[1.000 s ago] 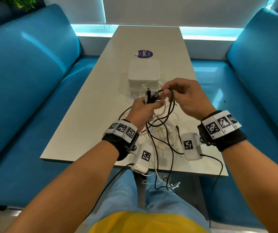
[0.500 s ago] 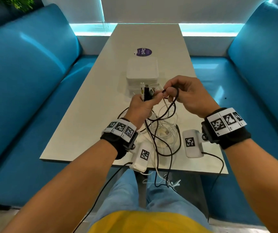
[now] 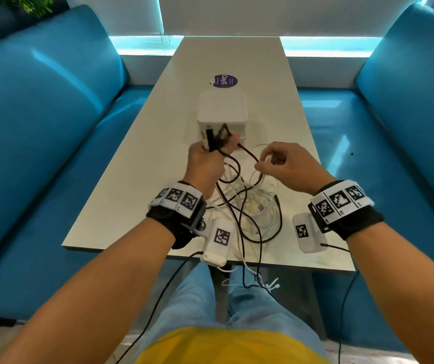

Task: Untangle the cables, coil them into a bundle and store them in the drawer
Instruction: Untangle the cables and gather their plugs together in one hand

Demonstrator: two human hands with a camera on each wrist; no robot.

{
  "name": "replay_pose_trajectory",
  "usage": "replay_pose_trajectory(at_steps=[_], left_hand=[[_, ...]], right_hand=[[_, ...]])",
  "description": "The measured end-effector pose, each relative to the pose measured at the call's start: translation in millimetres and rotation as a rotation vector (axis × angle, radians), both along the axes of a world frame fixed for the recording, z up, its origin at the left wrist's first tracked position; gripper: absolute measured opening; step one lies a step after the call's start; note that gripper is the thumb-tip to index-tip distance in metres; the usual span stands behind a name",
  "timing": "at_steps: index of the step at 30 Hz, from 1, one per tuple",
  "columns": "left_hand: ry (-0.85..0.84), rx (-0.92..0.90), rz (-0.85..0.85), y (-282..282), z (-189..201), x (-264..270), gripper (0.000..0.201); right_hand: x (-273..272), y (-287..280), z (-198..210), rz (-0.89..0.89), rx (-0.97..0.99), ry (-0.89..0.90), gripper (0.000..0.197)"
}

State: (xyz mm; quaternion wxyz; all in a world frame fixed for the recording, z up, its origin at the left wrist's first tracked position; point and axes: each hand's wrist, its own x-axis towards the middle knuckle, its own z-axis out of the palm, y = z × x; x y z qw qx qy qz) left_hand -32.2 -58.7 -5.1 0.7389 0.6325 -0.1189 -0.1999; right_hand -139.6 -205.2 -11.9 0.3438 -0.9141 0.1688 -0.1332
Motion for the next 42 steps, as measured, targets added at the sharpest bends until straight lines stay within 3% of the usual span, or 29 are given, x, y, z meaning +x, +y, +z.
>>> replay_pose_trajectory(at_steps=[3, 6, 10, 13, 17, 20, 23, 26, 28, 32, 35, 37, 39, 40, 42], left_hand=[[0.180, -0.167, 0.125, 14, 6, 22, 0.016], [0.157, -0.176, 0.088, 27, 8, 35, 0.011], [0.136, -0.111, 0.001, 29, 8, 31, 0.011], [0.122, -0.095, -0.054, 26, 10, 26, 0.012], [0.122, -0.120, -0.141, 20, 13, 18, 0.006], [0.092, -0.101, -0.209, 19, 10, 18, 0.010], [0.017, 0.053, -0.268, 18, -3, 17, 0.022], [-0.068, 0.154, -0.363, 14, -14, 8, 0.014], [-0.131, 0.194, -0.416, 11, -14, 1, 0.007], [-0.260, 0.268, -0.429, 4, -17, -5, 0.008], [-0.184, 0.250, -0.354, 5, -16, -4, 0.011], [-0.147, 0.174, -0.310, 6, -13, -1, 0.010], [-0.122, 0.125, -0.258, 9, -8, 1, 0.014], [-0.112, 0.119, -0.240, 11, -6, 4, 0.008], [-0.102, 0.115, -0.206, 16, -2, 9, 0.009]], right_hand=[[-13, -14, -20, -0.036, -0.084, 0.181, 0.011], [-23, -25, -40, -0.159, -0.123, 0.308, 0.013], [-16, -17, -36, -0.247, -0.207, 0.253, 0.017], [-2, 3, -14, -0.155, -0.267, 0.161, 0.021], [17, 26, 7, 0.022, -0.208, 0.246, 0.015], [21, 28, 11, 0.037, -0.152, 0.163, 0.013], [20, 28, 22, 0.034, -0.115, 0.051, 0.015], [20, 30, 40, 0.135, -0.158, 0.020, 0.015], [18, 30, 52, 0.182, -0.087, -0.038, 0.016], [13, 33, 68, 0.210, 0.058, -0.352, 0.016], [15, 36, 65, 0.168, 0.183, -0.507, 0.017], [17, 35, 52, 0.144, 0.204, -0.369, 0.033], [18, 34, 29, 0.137, 0.155, -0.025, 0.043], [18, 34, 17, 0.146, 0.105, 0.090, 0.036], [16, 32, -3, 0.149, 0.060, 0.140, 0.020]])
